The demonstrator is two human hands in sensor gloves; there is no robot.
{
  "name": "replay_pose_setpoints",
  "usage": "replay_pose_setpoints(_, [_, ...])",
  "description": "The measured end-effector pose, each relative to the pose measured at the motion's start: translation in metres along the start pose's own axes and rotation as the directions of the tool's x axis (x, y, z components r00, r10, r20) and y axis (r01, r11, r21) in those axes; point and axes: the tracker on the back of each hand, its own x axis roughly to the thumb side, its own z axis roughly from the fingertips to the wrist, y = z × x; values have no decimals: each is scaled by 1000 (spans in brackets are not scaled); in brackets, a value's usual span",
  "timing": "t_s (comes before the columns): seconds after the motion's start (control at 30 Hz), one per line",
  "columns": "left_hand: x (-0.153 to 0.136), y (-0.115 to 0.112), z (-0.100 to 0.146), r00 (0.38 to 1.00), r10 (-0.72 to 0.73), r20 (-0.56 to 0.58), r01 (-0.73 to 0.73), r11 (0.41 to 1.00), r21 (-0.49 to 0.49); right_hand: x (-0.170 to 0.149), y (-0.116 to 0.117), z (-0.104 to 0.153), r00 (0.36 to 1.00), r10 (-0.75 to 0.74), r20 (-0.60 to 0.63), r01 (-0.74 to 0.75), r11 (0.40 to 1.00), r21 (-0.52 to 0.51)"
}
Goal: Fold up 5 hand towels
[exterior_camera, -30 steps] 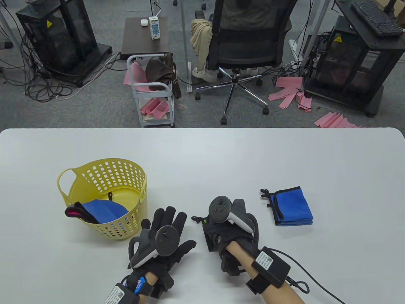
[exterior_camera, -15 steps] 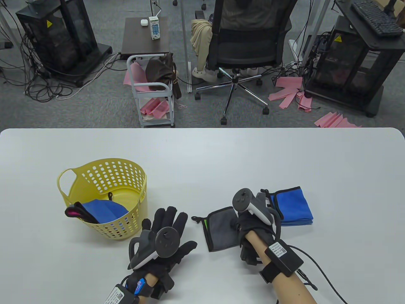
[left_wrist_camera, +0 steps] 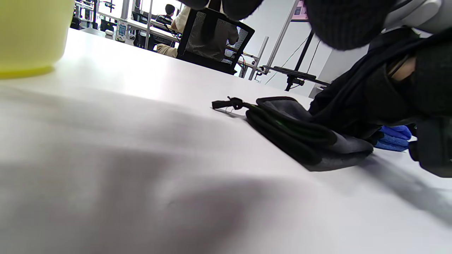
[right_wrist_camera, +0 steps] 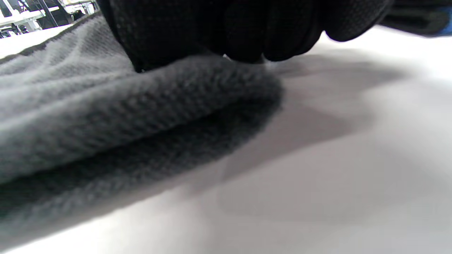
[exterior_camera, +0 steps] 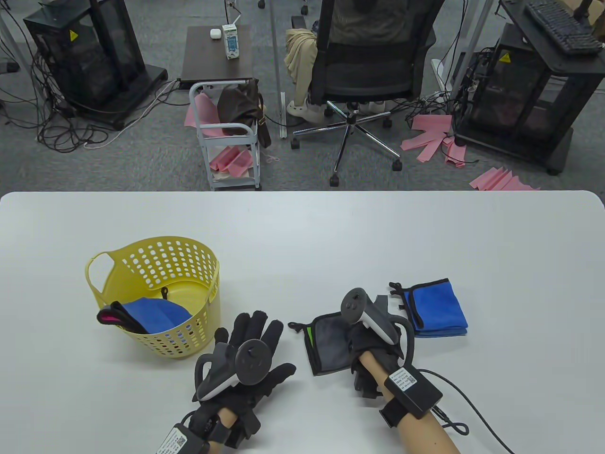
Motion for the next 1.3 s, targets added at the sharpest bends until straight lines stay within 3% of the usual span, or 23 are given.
replay_pose_setpoints(0.1, [0,0,1,1000,-2,3,2,1000,6,-1,0,2,1000,-13,17,14,1000,-21])
replay_pose_setpoints(0.23, [0,1,2,1000,-1,0,1,1000,11,-8,-8,12,988,-136,69,137,991,-12])
replay_pose_setpoints(0.37, [0,2,2,1000,2,-1,-2,1000,11,-22,-32,26,929,-343,143,340,939,40])
replay_pose_setpoints(0.53, [1,2,3,1000,-5,0,5,1000,9,-49,-79,34,841,-480,249,485,873,44])
replay_pose_setpoints(0.67, [1,3,3,1000,-6,-3,6,1000,10,-82,-114,26,787,-535,308,553,832,34])
replay_pose_setpoints(0.77, [0,4,3,1000,-5,-11,5,1000,10,-113,-132,12,744,-604,285,623,782,32])
replay_pose_setpoints(0.93, [-2,5,3,1000,3,-20,-3,1000,13,-163,-136,-18,686,-694,219,703,709,46])
replay_pose_setpoints(1.03, [-2,6,3,1000,6,-24,-6,1000,12,-186,-128,-31,697,-699,159,706,708,19])
replay_pose_setpoints(1.1, [-2,6,3,1000,9,-25,-9,1000,11,-196,-118,-39,733,-671,111,676,737,-12])
replay_pose_setpoints(1.2, [-2,7,3,1000,6,-23,-6,1000,10,-201,-100,-46,851,-521,57,524,846,-94])
replay_pose_setpoints(1.23, [-2,7,3,1000,5,-21,-4,1000,10,-200,-92,-47,910,-412,47,414,895,-166])
replay_pose_setpoints(1.3, [-1,6,3,1000,1,-18,-1,1000,6,-197,-84,-48,969,-245,33,245,938,-246])
